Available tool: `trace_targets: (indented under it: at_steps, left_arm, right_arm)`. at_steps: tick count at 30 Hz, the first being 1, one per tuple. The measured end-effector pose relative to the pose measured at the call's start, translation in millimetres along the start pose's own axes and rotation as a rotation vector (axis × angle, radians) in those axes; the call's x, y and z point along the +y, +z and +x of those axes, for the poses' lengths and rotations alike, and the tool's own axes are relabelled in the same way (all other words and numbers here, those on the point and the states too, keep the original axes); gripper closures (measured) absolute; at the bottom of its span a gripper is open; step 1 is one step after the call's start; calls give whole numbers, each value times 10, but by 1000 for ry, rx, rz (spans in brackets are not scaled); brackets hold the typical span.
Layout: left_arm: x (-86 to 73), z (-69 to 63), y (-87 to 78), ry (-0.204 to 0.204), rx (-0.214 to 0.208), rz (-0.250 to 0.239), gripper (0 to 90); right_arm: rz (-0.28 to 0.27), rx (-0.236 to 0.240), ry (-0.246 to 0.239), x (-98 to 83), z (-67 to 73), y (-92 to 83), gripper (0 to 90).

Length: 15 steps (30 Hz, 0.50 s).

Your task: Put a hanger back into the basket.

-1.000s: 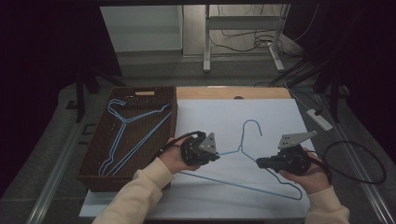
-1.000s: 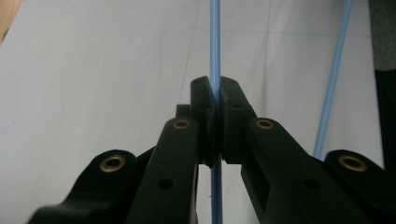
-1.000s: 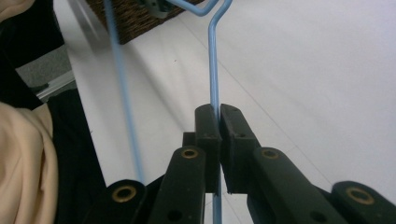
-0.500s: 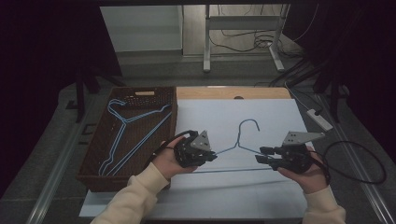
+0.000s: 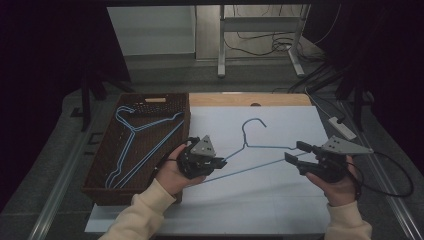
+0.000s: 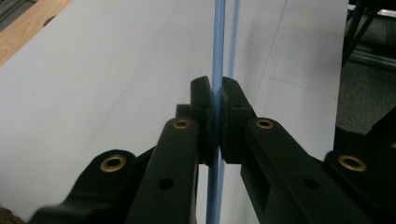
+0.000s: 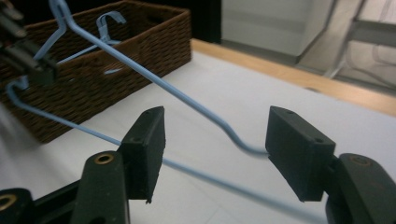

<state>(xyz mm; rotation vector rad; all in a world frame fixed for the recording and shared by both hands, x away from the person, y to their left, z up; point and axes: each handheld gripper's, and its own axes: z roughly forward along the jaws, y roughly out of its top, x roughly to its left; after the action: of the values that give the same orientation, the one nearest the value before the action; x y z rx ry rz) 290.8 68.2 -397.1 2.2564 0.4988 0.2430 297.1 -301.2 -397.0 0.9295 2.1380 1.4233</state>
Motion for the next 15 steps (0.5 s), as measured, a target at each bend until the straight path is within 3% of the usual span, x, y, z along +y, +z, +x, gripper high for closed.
trace_targets:
  at_steps: [3, 5, 11, 15]
  left_arm:
    - [1, 7, 12, -35, -16, -9, 865]
    - [8, 1, 39, -35, -10, -2, 865]
    - [18, 14, 21, -63, -10, -26, 865]
    - [31, 56, -44, -98, 16, -46, 864]
  right_arm:
    - [-21, -33, 7, 5, -35, -51, 380]
    - [-29, -47, 16, 6, -65, -85, 379]
    - [-24, -66, 33, -44, -139, -114, 379]
    - [-24, -69, 47, -73, -171, -106, 379]
